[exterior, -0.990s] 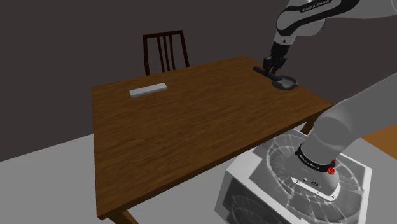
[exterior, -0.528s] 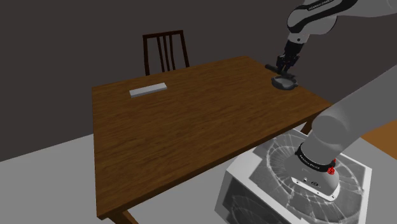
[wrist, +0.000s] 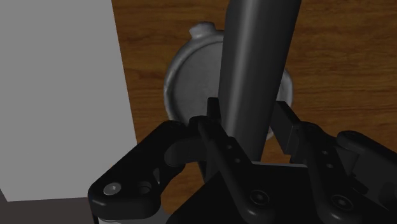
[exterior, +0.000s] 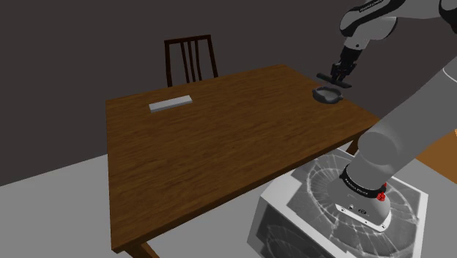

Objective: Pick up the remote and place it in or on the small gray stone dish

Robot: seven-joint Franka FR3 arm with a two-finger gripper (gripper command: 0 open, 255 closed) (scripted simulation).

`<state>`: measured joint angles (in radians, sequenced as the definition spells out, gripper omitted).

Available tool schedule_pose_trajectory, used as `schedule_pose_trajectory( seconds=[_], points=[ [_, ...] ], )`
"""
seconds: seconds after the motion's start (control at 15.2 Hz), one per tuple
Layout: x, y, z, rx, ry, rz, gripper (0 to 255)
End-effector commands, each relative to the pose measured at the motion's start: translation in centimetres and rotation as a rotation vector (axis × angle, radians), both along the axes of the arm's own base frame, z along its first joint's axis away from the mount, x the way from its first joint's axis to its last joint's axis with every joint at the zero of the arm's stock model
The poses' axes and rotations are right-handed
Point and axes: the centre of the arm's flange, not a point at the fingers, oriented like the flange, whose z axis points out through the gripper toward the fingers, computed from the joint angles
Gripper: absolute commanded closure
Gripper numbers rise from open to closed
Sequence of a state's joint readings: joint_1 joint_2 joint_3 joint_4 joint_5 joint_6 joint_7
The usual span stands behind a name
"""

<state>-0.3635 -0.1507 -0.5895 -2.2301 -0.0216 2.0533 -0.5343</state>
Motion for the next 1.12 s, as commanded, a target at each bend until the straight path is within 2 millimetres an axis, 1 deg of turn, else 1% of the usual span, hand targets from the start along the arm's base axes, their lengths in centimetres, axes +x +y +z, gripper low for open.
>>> schedule_pose_trajectory(
  seconds=[0.0,0.53,1.06],
  points=[
    [-0.2,-0.3,-0.9,0.000,0.000,0.001,255],
    [-0.2,-0.3,-5.3,0.000,0.000,0.001,255],
    [-0.2,-0.3,-5.3,0.000,0.000,0.001,255]
  ],
)
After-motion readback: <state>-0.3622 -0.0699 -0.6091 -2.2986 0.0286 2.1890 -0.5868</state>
